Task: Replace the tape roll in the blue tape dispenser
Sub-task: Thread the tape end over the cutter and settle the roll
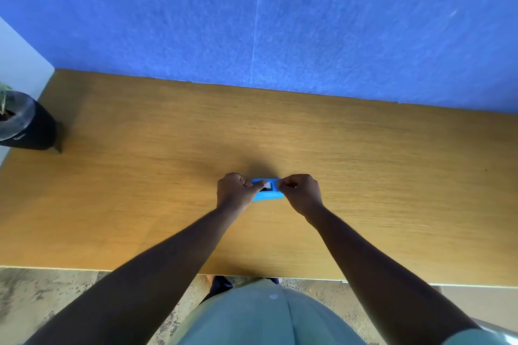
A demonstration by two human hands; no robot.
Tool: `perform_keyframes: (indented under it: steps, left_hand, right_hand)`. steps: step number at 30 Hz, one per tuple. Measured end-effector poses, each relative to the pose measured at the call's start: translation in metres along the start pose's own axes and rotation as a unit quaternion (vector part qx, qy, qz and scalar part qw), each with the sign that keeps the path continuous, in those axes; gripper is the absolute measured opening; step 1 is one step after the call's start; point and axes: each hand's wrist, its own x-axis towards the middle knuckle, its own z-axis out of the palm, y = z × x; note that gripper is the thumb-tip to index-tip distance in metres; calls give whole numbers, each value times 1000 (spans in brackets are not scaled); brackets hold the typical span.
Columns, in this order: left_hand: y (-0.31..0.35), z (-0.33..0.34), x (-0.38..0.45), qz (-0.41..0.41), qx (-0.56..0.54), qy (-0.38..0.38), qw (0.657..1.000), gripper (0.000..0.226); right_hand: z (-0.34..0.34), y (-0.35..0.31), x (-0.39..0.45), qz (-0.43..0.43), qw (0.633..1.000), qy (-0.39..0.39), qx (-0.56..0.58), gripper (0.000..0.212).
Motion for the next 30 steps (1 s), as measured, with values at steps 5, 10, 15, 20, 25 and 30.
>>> perform_keyframes:
  steps: [5,10,15,20,25,30]
  left_hand:
    - [-5,-5,7,-11,4,-10,1000,48]
    - [-3,-10,10,-19,-22,-37,999,27]
    - [2,-12,7,-51,-60,-46,996,18]
    - [6,-15,6,-72,-59,-53,994,12]
    - [7,-16,8,-78,-61,-52,994,23]
    - [11,-13,7,-62,-21,-40,997,45]
  right_hand:
    - [-1,-5,7,-35,997,-34,-66,18]
    - [2,-9,9,-24,997,-42,-52,17]
    - [1,-8,11,17,999,-52,0,25]
    - [3,-10,10,42,997,-57,29,28]
    - [2,-10,10,42,997,-60,30,29]
    - [3,-10,11,40,997,-59,25,30]
